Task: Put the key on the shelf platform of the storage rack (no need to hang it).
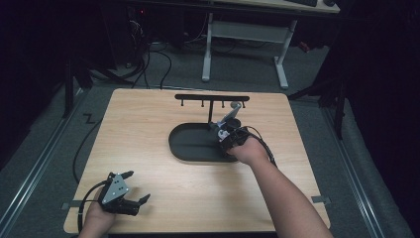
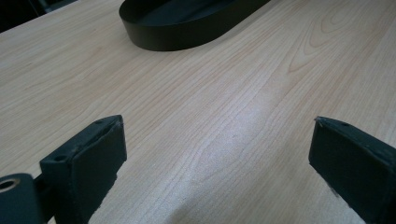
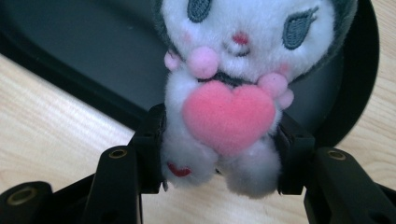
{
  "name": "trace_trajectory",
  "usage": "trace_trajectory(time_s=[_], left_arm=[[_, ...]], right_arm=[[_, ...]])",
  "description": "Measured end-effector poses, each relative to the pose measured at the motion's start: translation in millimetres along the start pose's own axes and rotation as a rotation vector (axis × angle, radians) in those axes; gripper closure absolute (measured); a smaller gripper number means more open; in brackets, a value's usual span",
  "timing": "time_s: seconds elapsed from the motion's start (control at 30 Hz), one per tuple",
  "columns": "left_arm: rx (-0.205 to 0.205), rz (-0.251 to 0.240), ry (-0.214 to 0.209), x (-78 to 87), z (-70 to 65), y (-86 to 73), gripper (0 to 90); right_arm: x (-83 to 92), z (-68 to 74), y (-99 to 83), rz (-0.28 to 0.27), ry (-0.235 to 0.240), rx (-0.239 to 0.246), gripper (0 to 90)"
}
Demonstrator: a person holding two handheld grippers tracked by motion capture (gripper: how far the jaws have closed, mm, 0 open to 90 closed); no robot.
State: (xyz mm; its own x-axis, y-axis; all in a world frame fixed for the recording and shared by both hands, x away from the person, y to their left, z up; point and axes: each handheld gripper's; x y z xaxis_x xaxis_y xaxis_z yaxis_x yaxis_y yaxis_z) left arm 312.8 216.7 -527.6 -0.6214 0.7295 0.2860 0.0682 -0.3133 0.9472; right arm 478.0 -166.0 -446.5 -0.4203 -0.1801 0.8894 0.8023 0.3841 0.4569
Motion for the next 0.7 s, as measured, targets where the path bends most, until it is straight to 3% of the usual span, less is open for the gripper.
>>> trace_trajectory(time_s=[0.4, 0.43, 0.57, 0.7], left_arm=[[0.005, 0.007, -0.007, -0.2, -0.3, -1.0, 5.0], [0.004, 0.007, -0.005, -0.3, 0.0, -1.1, 5.0], [0.004, 0.008, -0.007, -0.4, -0.1, -1.0, 5.2], [0.003, 0.006, -0.006, -0.5, -0.1, -0.8, 5.2]], right_arm=[[-17.8, -4.2, 7.4, 0.009, -0.011, -0.002, 47.9], [-18.5, -3.1, 7.1, 0.017, -0.011, -0.024, 47.9], [-22.8, -4.9, 3.9, 0.032, -0.016, 0.002, 47.9], [-21.8, -4.1, -1.4, 0.057, -0.002, -0.009, 47.9]])
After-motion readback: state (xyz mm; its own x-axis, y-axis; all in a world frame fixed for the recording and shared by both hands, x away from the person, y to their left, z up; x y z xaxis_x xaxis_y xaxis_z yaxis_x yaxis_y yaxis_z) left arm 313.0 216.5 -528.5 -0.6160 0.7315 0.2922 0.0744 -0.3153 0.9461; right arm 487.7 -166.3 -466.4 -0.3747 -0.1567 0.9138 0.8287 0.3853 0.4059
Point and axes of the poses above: each handheld gripper's, and its own axes: x roughly backward along the jaws, y roughly out of its top, z roughly to its left, and after that the axes turned 14 degrees about -z, right-handed
